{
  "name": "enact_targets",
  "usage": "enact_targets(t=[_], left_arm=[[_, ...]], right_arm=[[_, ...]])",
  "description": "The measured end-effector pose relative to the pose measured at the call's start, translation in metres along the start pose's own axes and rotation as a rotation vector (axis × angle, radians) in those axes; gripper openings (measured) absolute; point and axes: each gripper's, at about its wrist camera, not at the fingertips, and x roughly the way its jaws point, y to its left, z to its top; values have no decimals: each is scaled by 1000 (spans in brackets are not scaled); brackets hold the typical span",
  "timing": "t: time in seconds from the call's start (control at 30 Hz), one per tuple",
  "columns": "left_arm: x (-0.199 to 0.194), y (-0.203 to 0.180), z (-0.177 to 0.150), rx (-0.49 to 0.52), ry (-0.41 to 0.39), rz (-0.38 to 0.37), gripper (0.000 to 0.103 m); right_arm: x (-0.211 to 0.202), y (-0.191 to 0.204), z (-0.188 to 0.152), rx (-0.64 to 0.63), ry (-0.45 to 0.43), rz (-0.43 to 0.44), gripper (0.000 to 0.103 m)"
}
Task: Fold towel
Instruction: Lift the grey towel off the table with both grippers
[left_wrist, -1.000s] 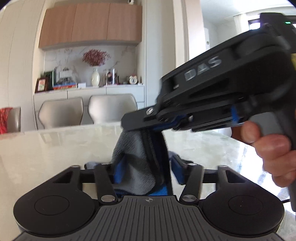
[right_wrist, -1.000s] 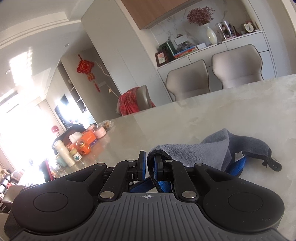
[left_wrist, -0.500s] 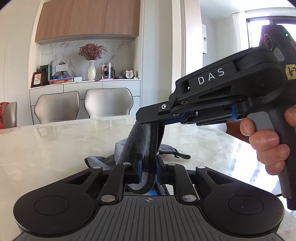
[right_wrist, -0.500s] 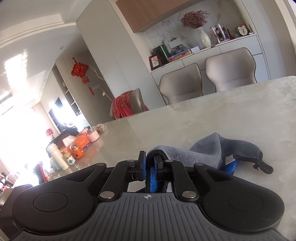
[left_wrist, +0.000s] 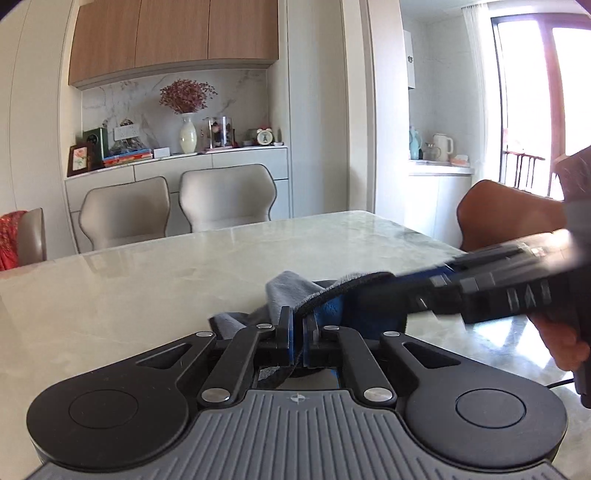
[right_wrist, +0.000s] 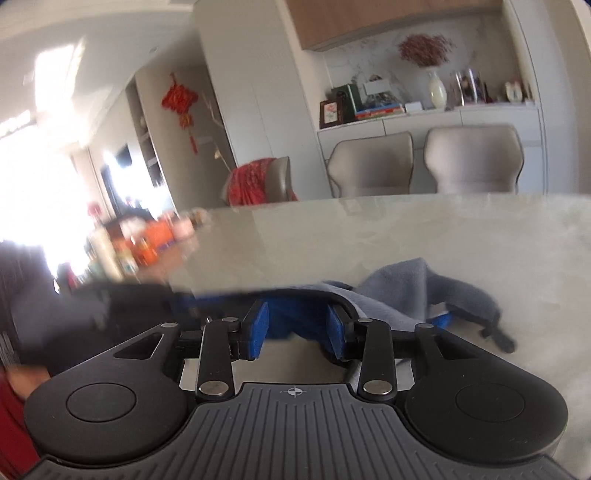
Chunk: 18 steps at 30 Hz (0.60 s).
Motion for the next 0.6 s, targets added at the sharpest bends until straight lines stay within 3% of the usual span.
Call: enact_targets(t=[0.23, 0.4, 0.47, 0.6], left_arm=[[-5, 1, 14, 35, -25, 30, 3], [-11, 0, 29, 68, -53, 57, 3], [-14, 0, 33, 75, -59, 62, 3], [-15, -1, 39, 90, -67, 67, 3]], right_arm=[[16, 38, -35, -246, 140, -117, 37], [28, 52, -45, -241, 166, -150, 53], [31, 53, -48, -240, 158, -174, 53], [35, 52, -47, -173, 137, -142, 52]])
